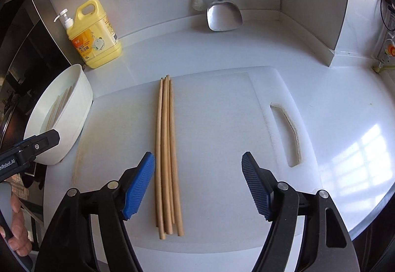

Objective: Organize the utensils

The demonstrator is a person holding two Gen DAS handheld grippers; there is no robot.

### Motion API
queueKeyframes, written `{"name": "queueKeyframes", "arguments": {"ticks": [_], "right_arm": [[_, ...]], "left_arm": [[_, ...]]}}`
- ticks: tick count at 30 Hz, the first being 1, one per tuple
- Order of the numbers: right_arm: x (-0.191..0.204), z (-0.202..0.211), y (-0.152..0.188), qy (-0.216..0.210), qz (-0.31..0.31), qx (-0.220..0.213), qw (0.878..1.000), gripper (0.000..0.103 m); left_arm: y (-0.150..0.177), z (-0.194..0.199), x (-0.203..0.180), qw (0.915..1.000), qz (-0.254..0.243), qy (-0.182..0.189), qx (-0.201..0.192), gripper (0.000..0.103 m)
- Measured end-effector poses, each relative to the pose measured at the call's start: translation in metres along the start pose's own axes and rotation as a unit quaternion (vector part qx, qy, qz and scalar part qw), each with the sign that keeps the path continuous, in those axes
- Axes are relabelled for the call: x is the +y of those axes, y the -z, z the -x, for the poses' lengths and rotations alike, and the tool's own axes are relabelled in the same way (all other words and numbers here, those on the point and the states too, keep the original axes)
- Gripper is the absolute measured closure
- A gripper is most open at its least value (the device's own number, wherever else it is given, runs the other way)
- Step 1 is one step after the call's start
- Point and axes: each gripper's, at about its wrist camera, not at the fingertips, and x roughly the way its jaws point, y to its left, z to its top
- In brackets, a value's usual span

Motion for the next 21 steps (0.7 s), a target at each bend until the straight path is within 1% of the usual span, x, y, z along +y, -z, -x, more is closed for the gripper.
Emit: {"name": "queueKeyframes", "arguments": {"ticks": [4, 7, 10, 13, 15, 18, 21], "right_arm": [[-0.012, -0.013, -0.001, -0.030, 0.031, 0.011, 0.999, 0.033], [-0.014, -0.018, -0.004, -0.038, 0.045, 0.010, 0.998, 0.033], [-0.013, -0.023, -0.004, -0.045, 0.050, 0.001, 0.998, 0.033], [-0.008, -0.028, -0.004, -0.045, 0.053, -0.011, 0.998, 0.033], [-0.006, -0.031, -0.003, -0.036, 0.055, -0.013, 0.998, 0.033], [-0.001, -0.034, 0.000, -0.037, 0.062, -0.015, 0.997, 0.033], [0.004, -0.037, 0.002, -0.037, 0.061, -0.012, 0.997, 0.033]], "left_arm": [[0.014, 0.007, -0.007, 0.9991, 0.036, -0.020, 0.000, 0.011], [0.021, 0.012, -0.012, 0.9983, 0.045, -0.038, 0.003, 0.011], [0.025, 0.017, -0.016, 0.9981, 0.039, -0.046, -0.011, 0.010], [0.031, 0.016, -0.020, 0.9979, 0.018, -0.056, -0.026, 0.009], [0.033, 0.012, -0.019, 0.9980, 0.017, -0.058, -0.021, 0.009], [0.036, 0.010, -0.013, 0.9981, 0.026, -0.052, -0.021, 0.009], [0.039, 0.006, -0.010, 0.9982, 0.024, -0.053, -0.011, 0.009]]}}
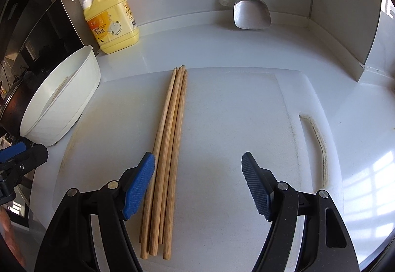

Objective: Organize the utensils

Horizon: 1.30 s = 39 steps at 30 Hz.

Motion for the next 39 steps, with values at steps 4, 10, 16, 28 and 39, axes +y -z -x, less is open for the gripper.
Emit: {"name": "queueKeyframes", "arguments": {"ticks": [4, 10, 16, 28, 39], "right_arm": [[0.008, -0.006, 0.004, 0.012, 0.014, 0.005, 1.000, 0.033], [0.011, -0.011, 0.007, 0.041, 0.027, 0.000, 0.999, 0.033], [0.000, -0.012, 0.008, 0.056, 0.024, -0.001, 0.998, 0.033], [-0.027, -0.003, 0.004, 0.048, 0.023, -0.014, 0.998, 0.033], [-0.022, -0.008, 0.002, 0.033, 0.054, -0.038, 0.997, 0.033]], "left_arm": [[0.003, -0.001, 0.002, 1.0000, -0.002, 0.000, 0.001, 0.009], [0.007, -0.004, -0.001, 0.9999, -0.009, 0.001, 0.005, 0.009], [0.009, -0.011, -0.011, 0.9999, -0.011, 0.009, 0.008, 0.009], [0.008, -0.043, -0.047, 0.9994, -0.021, 0.029, 0.001, 0.009], [0.012, -0.057, -0.068, 0.9986, -0.029, 0.039, -0.021, 0.009]]}}
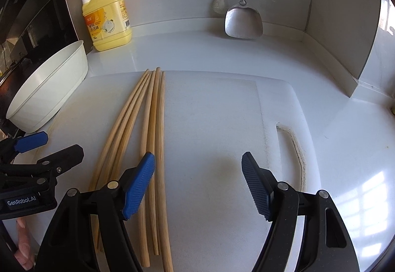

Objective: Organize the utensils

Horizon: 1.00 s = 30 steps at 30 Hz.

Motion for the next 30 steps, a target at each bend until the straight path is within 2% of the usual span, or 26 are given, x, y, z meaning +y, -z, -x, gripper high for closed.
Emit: {"name": "queueKeyframes", "arguments": {"ticks": [9, 13, 17, 22, 30], "right_arm": [[-0.001, 0.002, 0.005, -0.002, 0.026, -0.007, 1.000, 0.033], [0.011, -0.002, 0.004, 0.023, 0.066, -0.007, 0.998, 0.034], [0.007, -0.005, 0.002, 0.019, 0.064, -0.011, 0.998, 0.034], [-0.004, -0.004, 0.003, 0.018, 0.053, -0.018, 0.998, 0.043], [-0.013, -0.008, -0.001, -0.023, 0.059, -0.013, 0.998, 0.044]], "left_arm": [[0.007, 0.002, 0.011, 0.9998, 0.017, 0.001, -0.008, 0.009], [0.006, 0.002, 0.012, 0.9997, 0.021, -0.001, -0.012, 0.009], [0.006, 0.000, 0.011, 0.9997, 0.022, 0.001, -0.012, 0.009], [0.006, -0.001, 0.002, 0.9998, 0.012, 0.005, -0.015, 0.009], [0.006, -0.005, -0.005, 0.9999, 0.006, 0.011, -0.008, 0.009]]}}
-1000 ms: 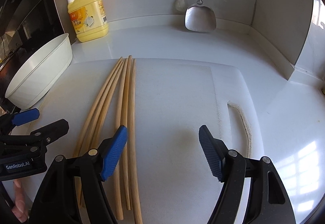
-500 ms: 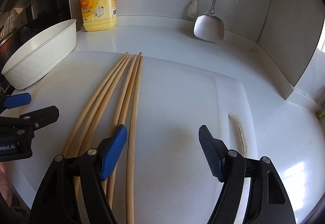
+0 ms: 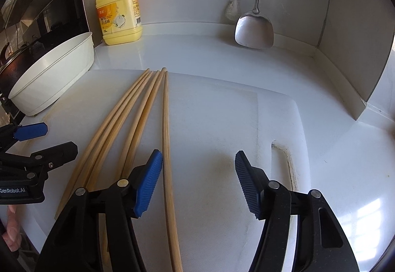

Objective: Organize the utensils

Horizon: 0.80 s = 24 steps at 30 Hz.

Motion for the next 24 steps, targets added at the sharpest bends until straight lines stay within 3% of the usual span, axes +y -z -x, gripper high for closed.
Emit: {"name": "queueKeyframes", "arguments": {"ticks": [24], "right_arm": [[-0.0021, 0.0000, -0.0031, -0.020, 0.021, 0.007, 1.000, 0.043]], "left_arm": [[0.0084, 0.0007, -0.0057, 0.9997, -0.021, 0.016, 0.005, 0.007]]}}
